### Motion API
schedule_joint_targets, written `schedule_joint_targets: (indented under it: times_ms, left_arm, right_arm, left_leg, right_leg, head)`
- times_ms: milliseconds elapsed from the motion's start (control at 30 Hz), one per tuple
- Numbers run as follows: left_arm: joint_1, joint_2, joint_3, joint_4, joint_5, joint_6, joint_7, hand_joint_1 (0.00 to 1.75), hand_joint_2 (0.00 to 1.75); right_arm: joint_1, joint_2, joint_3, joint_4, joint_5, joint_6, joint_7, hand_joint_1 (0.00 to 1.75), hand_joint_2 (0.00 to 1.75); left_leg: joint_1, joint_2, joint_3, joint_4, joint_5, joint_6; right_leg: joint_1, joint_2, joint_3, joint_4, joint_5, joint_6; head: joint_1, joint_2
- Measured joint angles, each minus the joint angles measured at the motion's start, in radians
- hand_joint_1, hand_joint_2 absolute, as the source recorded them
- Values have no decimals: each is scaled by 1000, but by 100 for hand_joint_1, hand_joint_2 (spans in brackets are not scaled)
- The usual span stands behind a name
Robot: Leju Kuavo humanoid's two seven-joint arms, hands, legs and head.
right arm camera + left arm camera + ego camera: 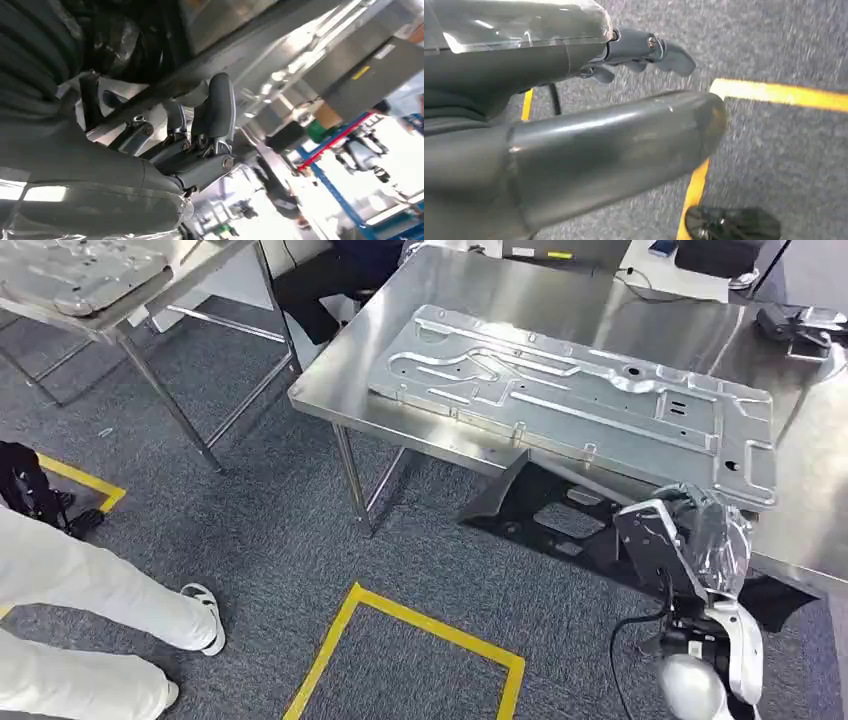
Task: Take the parts from the cabinet and place them on the table.
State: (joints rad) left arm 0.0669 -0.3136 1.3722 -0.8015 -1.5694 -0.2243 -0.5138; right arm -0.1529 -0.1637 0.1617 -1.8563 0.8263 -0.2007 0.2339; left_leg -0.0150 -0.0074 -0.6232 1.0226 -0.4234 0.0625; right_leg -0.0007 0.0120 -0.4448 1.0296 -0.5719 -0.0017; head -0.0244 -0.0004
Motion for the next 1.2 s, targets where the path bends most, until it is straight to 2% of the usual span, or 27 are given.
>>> schedule_joint_targets:
  times_ms: [33, 67, 133, 200, 233, 267, 300, 333, 367, 400, 433, 500, 567, 600, 667, 700, 733, 767, 800, 867, 900, 967, 1033, 1067, 1100, 1167, 1200]
  left_arm:
    - [-1, 0, -1, 2, 0, 0, 0, 0, 0]
    - [-1, 1, -1, 3, 0, 0, 0, 0, 0]
    - [-3, 1, -2, 5, 0, 0, 0, 0, 0]
    - [-2, 1, -2, 12, 0, 0, 0, 0, 0]
    - [-2, 1, -2, 16, 0, 0, 0, 0, 0]
    - [-2, 1, -2, 18, 0, 0, 0, 0, 0]
    - [-3, 1, -3, 19, 0, 0, 0, 0, 0]
    - [-3, 1, -3, 21, 0, 1, 0, 0, 0]
    - [-5, 3, -2, 22, 0, 3, 1, 0, 0]
    - [-7, 6, -3, 26, 0, 7, 2, 0, 0]
    - [-9, 7, -4, 28, 0, 11, 3, 0, 0]
    - [-11, 13, -8, 35, 0, 19, 4, 0, 0]
    - [-17, 18, -10, 45, 0, 24, 6, 0, 0]
    - [-21, 18, -11, 48, 0, 25, 7, 0, 0]
    - [-20, 21, -12, 56, 0, 26, 9, 0, 0]
    - [-19, 23, -12, 59, 0, 26, 10, 0, 0]
    - [-19, 24, -12, 61, 0, 26, 10, 0, 0]
    - [-18, 25, -12, 63, 0, 26, 11, 0, 0]
    - [-17, 26, -12, 64, 0, 26, 11, 0, 0]
    - [-13, 28, -12, 67, 0, 26, 12, 0, 0]
    - [-13, 30, -12, 69, -1, 26, 13, 0, 0]
    - [-12, 30, -12, 69, 0, 27, 14, 0, 0]
    - [-13, 30, -14, 71, 0, 27, 14, 0, 0]
    - [-14, 30, -14, 71, 0, 27, 13, 0, 0]
    - [-16, 31, -15, 71, 0, 27, 13, 0, 0]
    - [-17, 32, -15, 72, 0, 29, 14, 0, 0]
    - [-16, 32, -15, 73, 0, 29, 14, 0, 0]
  right_arm:
    - [-6, -2, 0, 4, 1, 1, 1, 175, 175]
    - [-15, -4, 0, 5, 2, 1, 0, 175, 175]
    - [-23, -10, 0, 10, 3, 1, 2, 175, 175]
    - [-22, -11, 0, 17, 3, 2, 3, 175, 175]
    - [-24, -13, 0, 21, 8, 3, 3, 175, 175]
    - [-28, -15, 0, 23, 18, 7, 6, 175, 175]
    - [-35, -19, 0, 27, 37, 17, 11, 175, 175]
    - [-46, -25, 0, 31, 55, 26, 18, 175, 175]
    - [-59, -31, 0, 42, 70, 37, 26, 175, 175]
    - [-86, -42, 0, 50, 78, 59, 35, 175, 175]
    - [-100, -51, -2, 55, 85, 72, 43, 175, 175]
    - [-146, -77, -4, 63, 102, 111, 49, 175, 175]
    - [-200, -102, -6, 71, 117, 145, 58, 175, 175]
    - [-225, -111, -7, 75, 120, 157, 60, 175, 175]
    - [-259, -131, -8, 85, 120, 180, 63, 175, 175]
    - [-270, -140, -10, 90, 121, 188, 64, 175, 175]
    - [-279, -146, -11, 95, 121, 191, 65, 175, 175]
    - [-290, -152, -12, 100, 122, 194, 66, 175, 175]
    - [-299, -157, -13, 102, 122, 195, 66, 175, 175]
    - [-311, -161, -13, 109, 122, 197, 66, 175, 175]
    - [-312, -162, -13, 114, 122, 200, 66, 175, 175]
    - [-318, -169, -14, 118, 122, 200, 68, 175, 175]
    - [-322, -175, -15, 121, 122, 199, 68, 175, 175]
    - [-325, -178, -15, 121, 122, 199, 68, 175, 175]
    - [-331, -179, -15, 122, 122, 199, 68, 175, 175]
    - [-334, -183, -16, 125, 123, 200, 68, 175, 175]
    - [-334, -185, -16, 128, 124, 200, 68, 175, 175]
  left_leg:
    - [5, -1, 19, -16, -2, 0]
    - [9, 0, 32, -24, -7, 4]
    - [15, 0, 51, -26, -25, 2]
    - [19, -2, 80, -26, -49, -3]
    - [22, -3, 98, -26, -61, -6]
    - [26, -3, 117, -26, -76, -11]
    - [28, -4, 136, -25, -90, -18]
    - [29, -3, 152, -24, -105, -25]
    - [27, -2, 163, -17, -119, -33]
    - [26, -1, 151, -20, -125, -40]
    - [26, 1, 156, -25, -136, -50]
    - [26, 3, 175, -14, -134, -60]
    - [30, 4, 147, 58, -142, -64]
    - [31, 4, 101, 131, -159, -67]
    - [31, 4, -9, 281, -230, -71]
    - [30, 4, -46, 313, -247, -71]
    - [30, 4, -62, 301, -238, -71]
    - [30, 4, -60, 251, -204, -67]
    - [30, 4, -48, 180, -151, -61]
    - [27, 6, -36, 39, 14, -49]
    - [23, 6, -33, 38, -24, -47]
    - [23, 3, -26, 28, -11, -36]
    - [25, 0, 3, 14, -11, -22]
    - [24, 0, 16, 9, -15, -16]
    - [23, 0, 23, 6, -19, -10]
    - [21, -1, 36, 6, -34, -5]
    - [17, -2, 45, 6, -42, -2]
  right_leg:
    - [-4, -5, -11, 38, 5, 1]
    - [-3, -5, -48, 101, 6, 5]
    - [-9, -6, -140, 219, -47, 19]
    - [-17, -7, -204, 260, -106, 34]
    - [-22, -7, -214, 234, -98, 39]
    - [-27, -8, -210, 180, -60, 43]
    - [-32, -10, -200, 110, 4, 46]
    - [-37, -14, -192, 39, 90, 50]
    - [-35, -23, -206, 30, 146, 49]
    - [-24, -25, -202, 29, 111, 31]
    - [-22, -21, -201, 29, 129, 20]
    - [-27, -14, -186, 24, 116, 3]
    - [-29, -14, -161, 14, 108, -12]
    - [-29, -14, -152, 12, 101, -16]
    - [-25, -13, -133, 9, 84, -19]
    - [-24, -13, -121, 9, 74, -18]
    - [-23, -13, -107, 9, 63, -18]
    - [-24, -13, -90, 9, 51, -16]
    - [-24, -13, -73, 9, 40, -13]
    - [-22, -13, -50, 9, 17, -3]
    - [-20, -7, -46, 5, 11, 5]
    - [-19, -7, -38, 7, 14, 23]
    - [-24, -8, -32, 11, 15, 31]
    - [-24, -9, -47, 53, 15, 33]
    - [-24, -10, -88, 120, 1, 35]
    - [-21, -10, -188, 255, -66, 39]
    - [-21, -10, -226, 292, -93, 40]
  head:
    - [1, 0]
    - [2, 0]
    - [1, 0]
    - [1, 0]
    - [2, 0]
    - [2, 0]
    - [2, 0]
    - [2, 0]
    - [2, 0]
    - [5, 0]
    - [1, 0]
    - [1, 0]
    - [1, 0]
    - [0, 0]
    - [0, 0]
    - [0, 0]
    - [0, 0]
    - [0, 0]
    - [0, 0]
    - [0, 0]
    - [0, 0]
    - [0, 0]
    - [0, 0]
    - [1, 0]
    - [0, 0]
    - [1, 0]
    - [1, 0]
